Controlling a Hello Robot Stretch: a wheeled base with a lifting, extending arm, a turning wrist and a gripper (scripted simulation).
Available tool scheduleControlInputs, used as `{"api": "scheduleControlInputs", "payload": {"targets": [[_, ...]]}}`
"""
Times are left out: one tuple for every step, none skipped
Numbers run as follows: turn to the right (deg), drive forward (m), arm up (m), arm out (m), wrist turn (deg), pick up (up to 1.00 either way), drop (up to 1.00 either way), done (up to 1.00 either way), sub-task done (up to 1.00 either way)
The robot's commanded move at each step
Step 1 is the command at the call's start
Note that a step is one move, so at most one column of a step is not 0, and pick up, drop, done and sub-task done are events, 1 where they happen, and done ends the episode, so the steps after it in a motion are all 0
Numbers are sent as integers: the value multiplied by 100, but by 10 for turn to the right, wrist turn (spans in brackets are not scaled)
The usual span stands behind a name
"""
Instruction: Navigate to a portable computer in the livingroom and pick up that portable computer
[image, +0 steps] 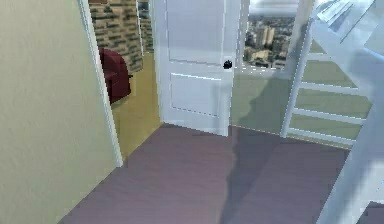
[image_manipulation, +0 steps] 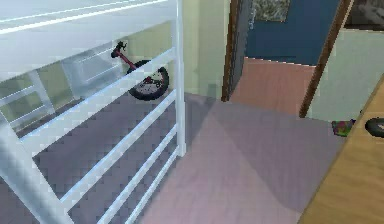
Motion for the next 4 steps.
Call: {"api": "scheduleControlInputs", "payload": {"targets": [[0, 30, 0, 0, 0, 0, 0, 0, 0], [30, 0, 0, 0, 0, 0, 0, 0, 0], [0, 100, 0, 0, 0, 0, 0, 0, 0], [90, 0, 0, 0, 0, 0, 0, 0, 0]]}}
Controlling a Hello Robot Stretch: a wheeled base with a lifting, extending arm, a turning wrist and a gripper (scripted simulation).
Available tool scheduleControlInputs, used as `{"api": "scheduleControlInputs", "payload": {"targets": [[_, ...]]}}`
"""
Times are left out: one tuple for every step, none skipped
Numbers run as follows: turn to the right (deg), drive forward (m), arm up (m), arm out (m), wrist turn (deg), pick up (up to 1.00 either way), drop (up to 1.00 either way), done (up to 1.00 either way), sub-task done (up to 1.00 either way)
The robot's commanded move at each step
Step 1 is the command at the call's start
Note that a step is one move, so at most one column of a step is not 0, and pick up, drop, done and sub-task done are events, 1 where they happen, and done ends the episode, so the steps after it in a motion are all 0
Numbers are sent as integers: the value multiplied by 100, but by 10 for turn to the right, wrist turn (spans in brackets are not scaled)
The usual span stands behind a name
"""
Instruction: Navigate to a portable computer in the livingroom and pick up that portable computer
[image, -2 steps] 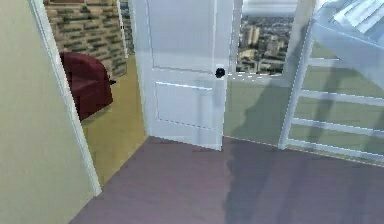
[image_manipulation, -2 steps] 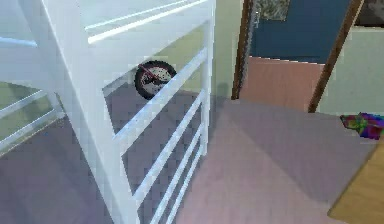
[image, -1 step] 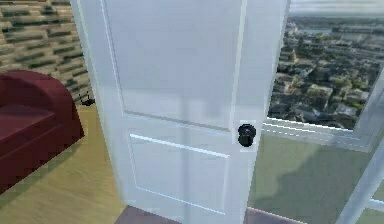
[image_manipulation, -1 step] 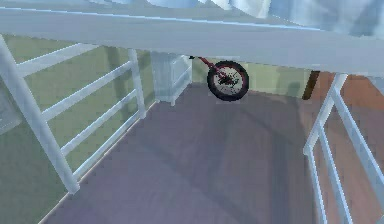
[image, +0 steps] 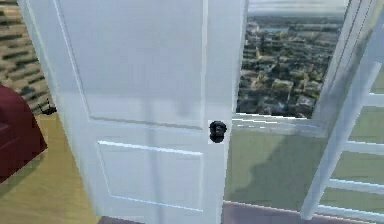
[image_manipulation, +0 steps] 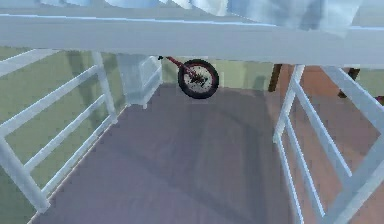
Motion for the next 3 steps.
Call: {"api": "scheduleControlInputs", "payload": {"targets": [[0, 15, 0, 0, 0, 0, 0, 0, 0], [-450, 0, 0, 0, 0, 0, 0, 0, 0], [-30, 0, 0, 0, 0, 0, 0, 0, 0]]}}
